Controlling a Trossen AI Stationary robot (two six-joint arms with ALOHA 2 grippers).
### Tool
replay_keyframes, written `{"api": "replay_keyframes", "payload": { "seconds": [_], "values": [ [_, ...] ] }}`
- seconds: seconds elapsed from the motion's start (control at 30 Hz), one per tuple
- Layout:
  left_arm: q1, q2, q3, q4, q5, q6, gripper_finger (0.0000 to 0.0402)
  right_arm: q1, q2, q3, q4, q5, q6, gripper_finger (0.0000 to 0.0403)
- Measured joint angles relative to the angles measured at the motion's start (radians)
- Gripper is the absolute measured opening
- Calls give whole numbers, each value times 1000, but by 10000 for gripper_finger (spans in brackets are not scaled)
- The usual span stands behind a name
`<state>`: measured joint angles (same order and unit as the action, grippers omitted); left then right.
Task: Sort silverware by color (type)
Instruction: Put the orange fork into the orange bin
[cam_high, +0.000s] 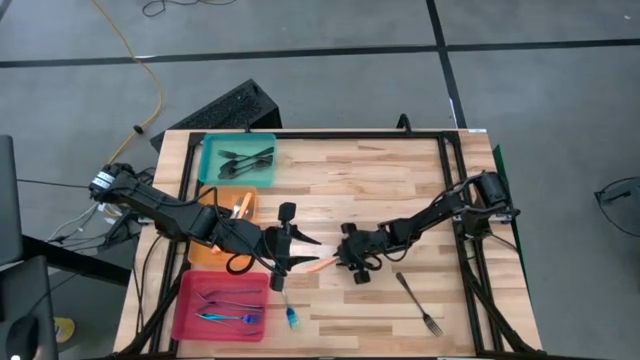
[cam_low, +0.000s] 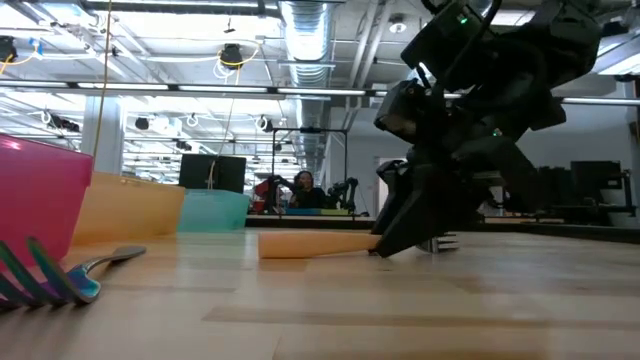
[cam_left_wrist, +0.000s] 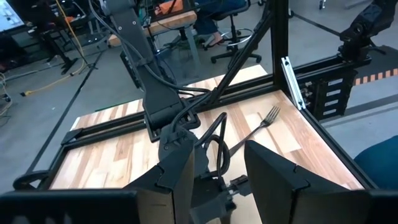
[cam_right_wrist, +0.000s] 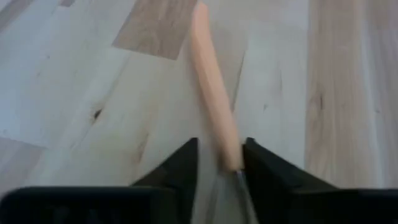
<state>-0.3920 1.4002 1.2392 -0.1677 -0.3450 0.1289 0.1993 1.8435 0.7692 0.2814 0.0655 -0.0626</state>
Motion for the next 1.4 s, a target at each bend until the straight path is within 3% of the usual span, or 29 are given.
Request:
{"api": "replay_keyframes", "payload": {
  "seconds": [0.17, 0.43, 0.63, 0.93, 1.1, 1.27, 1.4],
  "values": [
    [0, 0, 0, 0, 0, 0, 126, -13, 4, 0, -6, 5, 53, 45],
    [0, 0, -16, 27, 0, 2, 126, 11, 1, -5, 69, 94, 60, 45],
    [18, -60, -162, 163, 19, -7, 126, -28, -34, -10, 133, 127, 78, 45],
    [35, -251, -582, 704, -13, -107, 126, -91, -50, -10, 287, 125, 97, 45],
    [53, -297, -789, 1007, -45, -207, 126, -104, -50, -10, 441, 123, 91, 45],
    [75, -300, -895, 1212, -49, -256, 126, -111, -50, -9, 684, 191, 86, 45],
    [87, -300, -904, 1244, -47, -246, 126, -112, -50, -9, 894, 225, 51, 45]
  ]
}}
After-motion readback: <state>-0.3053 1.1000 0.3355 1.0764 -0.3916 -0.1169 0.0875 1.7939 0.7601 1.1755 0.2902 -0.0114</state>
